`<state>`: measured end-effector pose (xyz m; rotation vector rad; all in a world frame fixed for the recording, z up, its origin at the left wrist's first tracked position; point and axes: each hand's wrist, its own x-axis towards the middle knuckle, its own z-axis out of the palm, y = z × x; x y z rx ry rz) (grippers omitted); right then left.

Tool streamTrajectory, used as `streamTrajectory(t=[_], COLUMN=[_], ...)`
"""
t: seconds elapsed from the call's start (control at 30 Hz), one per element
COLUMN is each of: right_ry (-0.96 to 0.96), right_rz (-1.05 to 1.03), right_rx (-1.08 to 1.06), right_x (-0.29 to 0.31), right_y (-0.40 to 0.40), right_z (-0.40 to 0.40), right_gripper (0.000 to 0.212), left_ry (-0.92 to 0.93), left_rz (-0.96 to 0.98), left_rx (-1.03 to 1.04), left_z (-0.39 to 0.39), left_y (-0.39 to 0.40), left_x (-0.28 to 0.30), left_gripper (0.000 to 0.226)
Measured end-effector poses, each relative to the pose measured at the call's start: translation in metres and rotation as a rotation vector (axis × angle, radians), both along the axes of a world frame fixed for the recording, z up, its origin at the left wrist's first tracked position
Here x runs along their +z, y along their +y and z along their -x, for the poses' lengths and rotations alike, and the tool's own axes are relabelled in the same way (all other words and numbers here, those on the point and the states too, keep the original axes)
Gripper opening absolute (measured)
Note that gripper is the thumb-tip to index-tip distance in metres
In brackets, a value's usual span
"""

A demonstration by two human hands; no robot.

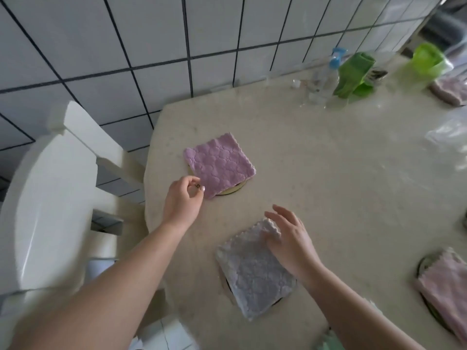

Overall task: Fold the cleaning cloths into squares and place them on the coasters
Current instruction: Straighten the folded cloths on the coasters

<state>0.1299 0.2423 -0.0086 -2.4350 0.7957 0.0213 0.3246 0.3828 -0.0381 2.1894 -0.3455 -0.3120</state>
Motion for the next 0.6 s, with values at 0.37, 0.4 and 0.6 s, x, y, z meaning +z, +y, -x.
streamTrajectory(t=[0.37,0.4,0.6], right_ry=[0.226,0.269,0.355], right_rz=[0.306,0.299,0.203], right_rx=[0.460,0.448,0.362], right_x=[-0.017,-0.020,-0.017], right_y=[-0.033,-0.039,-0.050], right_z=[-0.111,-0.110,-0.110], right_gripper=[0.075,0.079,0.081], left_ry=[-0.177,-0.153,-0.071], left_rz=[-0.609,-0.626,-0.745], left_rx=[-0.453,-0.448,-0.476], left_z=[-0.052,-0.056,-0.067], left_y=[-0.033,-0.030,-0.033], left_x=[-0.015,-0.015,-0.007], left_gripper=[0.076,0.082,0.096])
